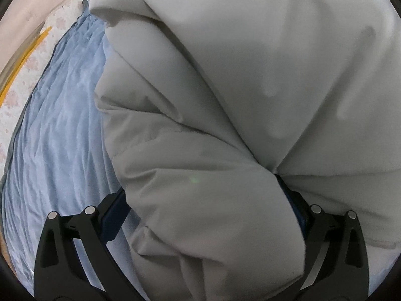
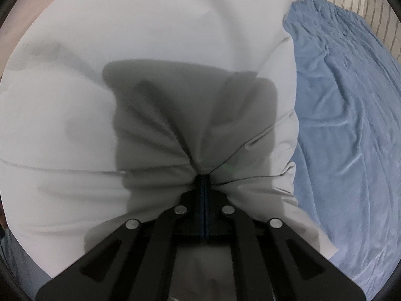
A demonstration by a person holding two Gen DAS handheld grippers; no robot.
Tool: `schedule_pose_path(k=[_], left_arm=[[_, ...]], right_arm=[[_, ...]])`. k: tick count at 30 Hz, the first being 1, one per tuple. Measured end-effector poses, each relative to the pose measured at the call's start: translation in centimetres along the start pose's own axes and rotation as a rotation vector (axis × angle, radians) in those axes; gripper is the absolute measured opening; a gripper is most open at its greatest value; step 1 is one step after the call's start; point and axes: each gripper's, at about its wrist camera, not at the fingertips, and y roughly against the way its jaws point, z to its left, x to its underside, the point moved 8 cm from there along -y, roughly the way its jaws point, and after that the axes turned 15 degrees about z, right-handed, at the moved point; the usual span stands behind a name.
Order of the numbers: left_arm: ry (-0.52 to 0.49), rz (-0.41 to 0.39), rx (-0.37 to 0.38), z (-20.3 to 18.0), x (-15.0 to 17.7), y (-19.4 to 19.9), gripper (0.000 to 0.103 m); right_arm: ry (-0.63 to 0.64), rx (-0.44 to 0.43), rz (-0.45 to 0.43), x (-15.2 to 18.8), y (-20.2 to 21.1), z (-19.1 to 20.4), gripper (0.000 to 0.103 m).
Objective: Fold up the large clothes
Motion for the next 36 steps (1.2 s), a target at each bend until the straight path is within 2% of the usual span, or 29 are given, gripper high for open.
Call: schedule_pose_path(k=[2,7,9,11,12,13,15,17,18,19,22,24,26,30,36], left_arm=[[0.005,0.005,-0.001,-0.2,-0.1,0.3,0.1],[0.016,0.015,0.069,1.6,1.3,3.3,0.097],[-0.007,-0.027,0.044,2.2,2.2,5.3,0.097],[-0.027,-0.065,0.021,2.5,3.1,7.1,0.097],[-0.029,-0.078,0.014,2.6,3.6,7.8,0.097],[-0.027,-0.096,0.019,2.6,4.1,8.5,0.096],[-0.023,-0.117,0.054,2.0,4.8,9.2,0.092],[-0.025,-0.12,0.074,1.3,5.2,8.6,0.069],[-0.028,-0.104,0.086,0.8,5.3,7.8,0.048],[-0.014,-0.075,0.084,0.3,5.4,6.7,0.045],[0.008,-0.05,0.054,-0.4,5.0,4.0,0.044],[0.011,-0.021,0.072,-0.6,4.7,2.9,0.044],[0.009,-0.006,0.093,-0.8,4.1,1.9,0.044],[-0.027,-0.004,0.065,-2.2,2.7,0.7,0.045],[-0.025,-0.012,0.067,-3.3,0.9,-1.0,0.049]], right_arm=[[-0.003,0.015,0.017,-0.2,0.1,-0.1,0.002],[-0.002,0.014,0.064,0.4,2.3,-0.6,0.003],[0.027,-0.01,0.018,1.1,4.7,-1.1,0.004],[0.026,-0.012,-0.042,1.8,7.0,-2.1,0.024],[0.009,-0.029,-0.072,2.3,8.2,-2.9,0.041],[-0.011,-0.048,-0.098,2.8,9.0,-3.6,0.044],[-0.044,-0.076,-0.114,3.7,9.7,-4.7,0.044],[-0.053,-0.08,-0.115,4.4,9.5,-5.1,0.041],[-0.048,-0.09,-0.104,4.7,9.0,-4.9,0.037],[-0.037,-0.1,-0.085,5.0,8.2,-4.4,0.027],[0.022,-0.059,-0.035,5.7,5.5,-2.8,0.014],[0.026,-0.072,-0.003,5.9,3.9,-2.1,0.01],[0.01,-0.097,0.018,5.9,3.0,-1.5,0.009],[-0.015,-0.136,0.047,5.5,1.1,-1.1,0.009],[0.006,-0.108,0.033,5.2,0.1,-0.2,0.009]])
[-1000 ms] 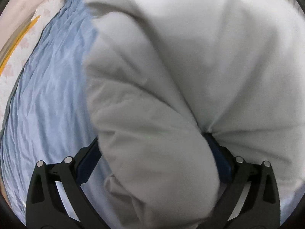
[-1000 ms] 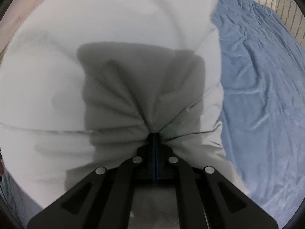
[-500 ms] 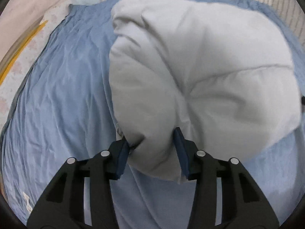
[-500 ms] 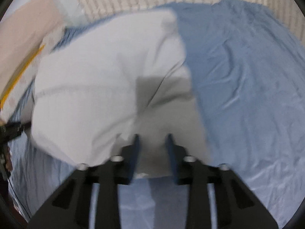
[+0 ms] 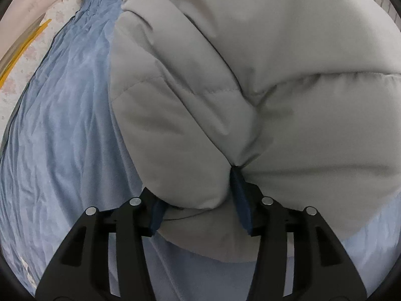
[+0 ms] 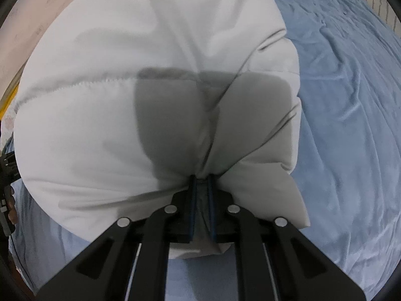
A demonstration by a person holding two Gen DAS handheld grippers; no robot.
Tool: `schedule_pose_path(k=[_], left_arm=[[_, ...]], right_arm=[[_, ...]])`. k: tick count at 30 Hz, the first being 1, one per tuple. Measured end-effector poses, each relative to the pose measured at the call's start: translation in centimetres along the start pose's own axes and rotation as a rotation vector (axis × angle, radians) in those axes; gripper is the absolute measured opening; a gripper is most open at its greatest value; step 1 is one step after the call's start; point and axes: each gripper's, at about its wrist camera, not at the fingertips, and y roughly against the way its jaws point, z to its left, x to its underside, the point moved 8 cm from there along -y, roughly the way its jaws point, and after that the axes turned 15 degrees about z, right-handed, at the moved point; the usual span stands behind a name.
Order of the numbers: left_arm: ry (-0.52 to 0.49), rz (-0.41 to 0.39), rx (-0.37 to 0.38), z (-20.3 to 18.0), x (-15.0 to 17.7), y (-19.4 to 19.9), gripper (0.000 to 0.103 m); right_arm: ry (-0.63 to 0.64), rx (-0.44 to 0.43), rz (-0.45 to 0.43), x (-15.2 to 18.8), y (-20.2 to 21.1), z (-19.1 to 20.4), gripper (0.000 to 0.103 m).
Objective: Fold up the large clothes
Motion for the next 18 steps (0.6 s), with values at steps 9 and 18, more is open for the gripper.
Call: schedule_pose_path(k=[9,18], left_arm=[[0.01,-0.023,-0.024,0.3,1.7,0.8,0.052],[0.006,-0.08,-0.083,-0.3,3.5,2.6,0.065]], right_arm=[[-0.028,0.003,-0.031,0.5,0.2,0.1,0.008],[-0.091,0.051,-0.299,2.4,9.2,-3.2,0.082]])
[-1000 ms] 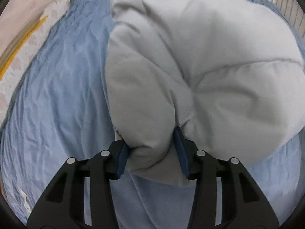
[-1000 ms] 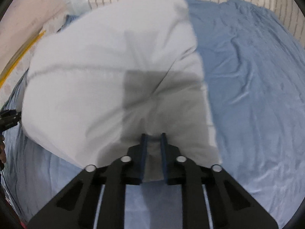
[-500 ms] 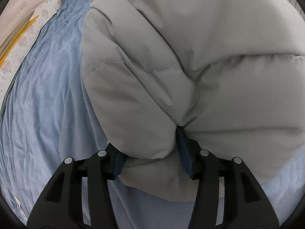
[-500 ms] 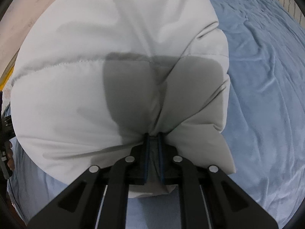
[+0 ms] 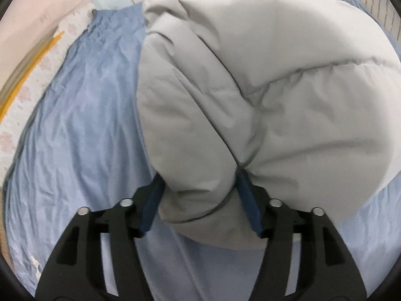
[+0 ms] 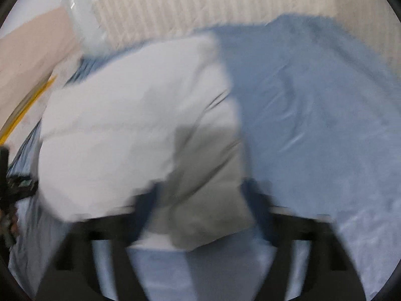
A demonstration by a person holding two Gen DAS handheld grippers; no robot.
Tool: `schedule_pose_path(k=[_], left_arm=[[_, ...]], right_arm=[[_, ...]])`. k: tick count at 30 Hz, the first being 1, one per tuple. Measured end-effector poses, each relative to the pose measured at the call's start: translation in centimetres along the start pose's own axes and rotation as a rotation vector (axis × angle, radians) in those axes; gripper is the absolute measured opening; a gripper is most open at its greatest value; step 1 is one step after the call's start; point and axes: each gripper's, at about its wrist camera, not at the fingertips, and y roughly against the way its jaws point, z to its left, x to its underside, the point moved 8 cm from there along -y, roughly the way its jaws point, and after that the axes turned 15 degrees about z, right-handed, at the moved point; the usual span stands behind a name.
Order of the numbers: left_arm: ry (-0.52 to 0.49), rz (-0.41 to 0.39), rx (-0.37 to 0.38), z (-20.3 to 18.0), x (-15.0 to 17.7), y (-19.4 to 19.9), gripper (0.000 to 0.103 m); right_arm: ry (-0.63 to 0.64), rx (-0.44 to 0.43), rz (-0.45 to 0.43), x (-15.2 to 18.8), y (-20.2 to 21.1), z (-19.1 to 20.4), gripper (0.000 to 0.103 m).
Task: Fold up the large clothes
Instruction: 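Open both grippers and regrasp the bundle's folded edge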
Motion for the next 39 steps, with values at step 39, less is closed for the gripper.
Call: schedule_pose_path(k=[39], left_arm=[[0.048,0.022,0.038,0.6,-0.7,-1.6,0.083]], right_arm=[[0.231,-0.041,0.287,0.6,-9.0,6.9,0.068]])
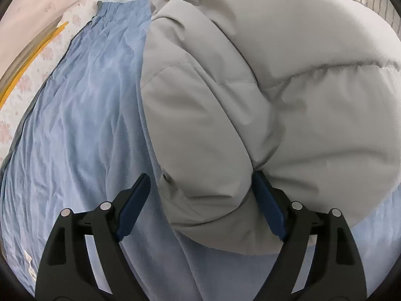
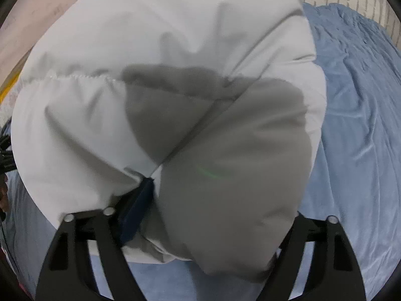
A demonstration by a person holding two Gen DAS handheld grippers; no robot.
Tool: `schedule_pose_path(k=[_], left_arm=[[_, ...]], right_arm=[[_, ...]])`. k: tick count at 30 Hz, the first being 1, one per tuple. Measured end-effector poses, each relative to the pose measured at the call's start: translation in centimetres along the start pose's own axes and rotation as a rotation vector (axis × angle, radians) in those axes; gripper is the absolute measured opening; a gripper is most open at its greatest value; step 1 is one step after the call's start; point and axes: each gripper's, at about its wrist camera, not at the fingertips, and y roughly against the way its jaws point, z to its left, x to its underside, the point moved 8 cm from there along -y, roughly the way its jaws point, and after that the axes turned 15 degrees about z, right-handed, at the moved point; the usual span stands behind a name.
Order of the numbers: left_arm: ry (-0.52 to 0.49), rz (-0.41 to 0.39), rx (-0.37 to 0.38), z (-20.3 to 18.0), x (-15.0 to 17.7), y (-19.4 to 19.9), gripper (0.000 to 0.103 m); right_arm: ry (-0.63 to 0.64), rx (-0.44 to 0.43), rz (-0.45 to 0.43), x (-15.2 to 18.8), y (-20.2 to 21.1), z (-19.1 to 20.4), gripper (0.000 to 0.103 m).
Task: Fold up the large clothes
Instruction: 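Open both grippers and regrasp the bundle's folded edge, then hold the bundle edge with both grippers and roll it over again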
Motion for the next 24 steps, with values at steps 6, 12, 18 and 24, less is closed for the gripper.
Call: schedule_pose_path(k=[6,12,18,24], left_arm=[[0.032,0.005,0.053,2.1,0.6,0.6,0.083],[0.082,-0.026,0.141,4.7,0.5,1.9,0.095],[0.053,0.022,0.157,4.1,-0.4,-1.6,0.1],[0.099,0.078,0.288,3.2,-0.2,-5.3,0.1]], right_arm=[[0.042,0.072,0.003,0.7,1.0,0.6,0.031],[0.114,0.133,0.029,0.2,1.4,1.9,0.028],[0.119,0.146,0.028,0.2,1.0,2.1,0.03],[0.088,0.102,0.027,0.0,1.0,2.0,0.032]])
